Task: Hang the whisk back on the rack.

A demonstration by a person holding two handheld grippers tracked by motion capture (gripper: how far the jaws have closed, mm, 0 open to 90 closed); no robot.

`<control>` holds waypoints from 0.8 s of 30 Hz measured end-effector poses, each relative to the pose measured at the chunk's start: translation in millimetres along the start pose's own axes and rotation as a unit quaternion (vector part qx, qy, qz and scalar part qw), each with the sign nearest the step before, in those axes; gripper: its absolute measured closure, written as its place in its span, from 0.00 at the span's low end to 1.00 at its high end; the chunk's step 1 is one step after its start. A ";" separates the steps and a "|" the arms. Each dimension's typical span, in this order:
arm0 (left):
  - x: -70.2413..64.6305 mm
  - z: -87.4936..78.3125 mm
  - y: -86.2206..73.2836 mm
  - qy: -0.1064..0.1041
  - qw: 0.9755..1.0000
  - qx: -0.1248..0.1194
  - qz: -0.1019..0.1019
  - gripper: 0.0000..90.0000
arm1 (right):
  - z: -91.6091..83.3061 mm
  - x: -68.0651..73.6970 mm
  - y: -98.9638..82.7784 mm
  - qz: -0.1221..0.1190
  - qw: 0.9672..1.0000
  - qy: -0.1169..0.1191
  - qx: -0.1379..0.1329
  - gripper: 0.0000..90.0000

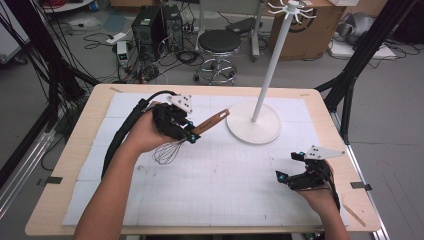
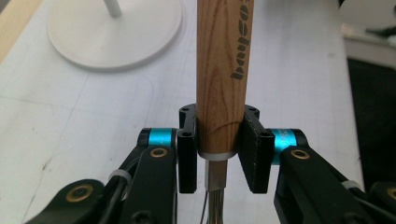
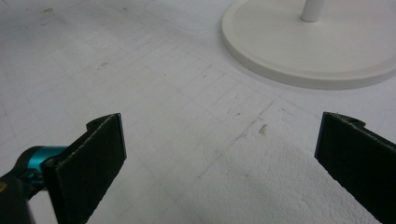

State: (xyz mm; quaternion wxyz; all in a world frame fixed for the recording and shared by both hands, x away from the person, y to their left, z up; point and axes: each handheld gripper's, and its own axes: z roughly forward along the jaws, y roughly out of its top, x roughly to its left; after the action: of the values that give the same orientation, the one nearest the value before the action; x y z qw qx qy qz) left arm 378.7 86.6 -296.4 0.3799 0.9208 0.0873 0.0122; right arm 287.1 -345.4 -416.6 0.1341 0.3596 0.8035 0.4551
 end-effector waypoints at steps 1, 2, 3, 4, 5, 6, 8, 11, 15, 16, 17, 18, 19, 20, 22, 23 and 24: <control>0.8 -1.8 0.7 0.000 1.000 -0.009 -0.003 0.79 | -0.2 0.1 -0.1 0.001 1.000 -0.001 0.001 0.01; 3.3 -4.9 1.8 -0.003 1.000 -0.027 -0.013 0.79 | -0.4 0.1 -0.1 0.001 1.000 -0.001 0.001 0.01; 3.3 -4.9 1.8 -0.003 1.000 -0.027 -0.013 0.79 | -0.5 0.2 -0.2 0.000 1.000 -0.001 0.001 0.01; 4.3 -5.8 2.5 -0.001 0.999 -0.035 -0.018 0.79 | -0.5 0.2 -0.2 0.000 1.000 -0.001 0.001 0.01; 5.6 -6.1 3.0 -0.002 0.999 -0.047 -0.020 0.79 | -1.0 0.7 -0.3 0.001 1.000 -0.001 0.002 0.01; 6.1 -6.8 3.9 -0.003 0.998 -0.056 -0.027 0.79 | -1.2 0.8 -0.4 0.000 1.000 -0.002 0.002 0.01; 8.6 -7.7 8.0 -0.011 0.995 -0.087 -0.038 0.79 | -1.6 1.1 -0.5 0.001 1.000 -0.002 0.002 0.01; 9.6 -8.0 13.1 -0.014 0.994 -0.097 -0.038 0.79 | -2.1 1.9 -0.3 0.001 1.000 -0.002 0.001 0.01; 11.7 -9.0 27.8 -0.022 0.993 -0.114 -0.036 0.79 | -2.1 2.8 -0.2 -0.001 1.000 -0.001 0.001 0.01; 13.9 -9.2 34.5 -0.032 0.991 -0.121 -0.037 0.79 | -2.0 2.8 -0.2 -0.001 1.000 -0.001 0.000 0.01; 15.0 -8.8 38.0 -0.033 0.991 -0.122 -0.035 0.79 | -1.8 2.8 -0.2 -0.001 1.000 -0.001 0.000 0.01; 16.2 -8.1 41.6 -0.033 0.991 -0.122 -0.035 0.79 | -1.9 3.0 -0.1 -0.001 1.000 0.000 0.001 0.01; 16.2 -8.1 41.6 -0.033 0.991 -0.122 -0.035 0.79 | -1.9 3.0 -0.1 -0.001 1.000 0.000 0.001 0.01; 17.4 -7.8 45.4 -0.034 0.992 -0.121 -0.034 0.79 | -1.6 2.9 0.0 -0.003 1.000 0.001 0.001 0.01; 18.7 -6.4 53.5 -0.039 0.990 -0.128 -0.033 0.79 | -1.5 3.0 0.3 -0.003 1.000 0.002 0.001 0.01; 19.8 -5.9 57.3 -0.045 0.989 -0.134 -0.034 0.79 | -1.6 3.1 0.5 -0.002 1.000 0.002 0.001 0.01; 20.9 -5.3 61.3 -0.048 0.989 -0.137 -0.033 0.79 | -1.6 3.1 0.5 -0.002 1.000 0.002 0.000 0.01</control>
State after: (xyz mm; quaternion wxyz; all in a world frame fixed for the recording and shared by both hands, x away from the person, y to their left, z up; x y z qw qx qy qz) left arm 408.1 51.2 -250.6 0.5068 0.8560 0.0972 -0.0327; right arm 284.2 -344.0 -414.9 0.1331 0.3571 0.8046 0.4555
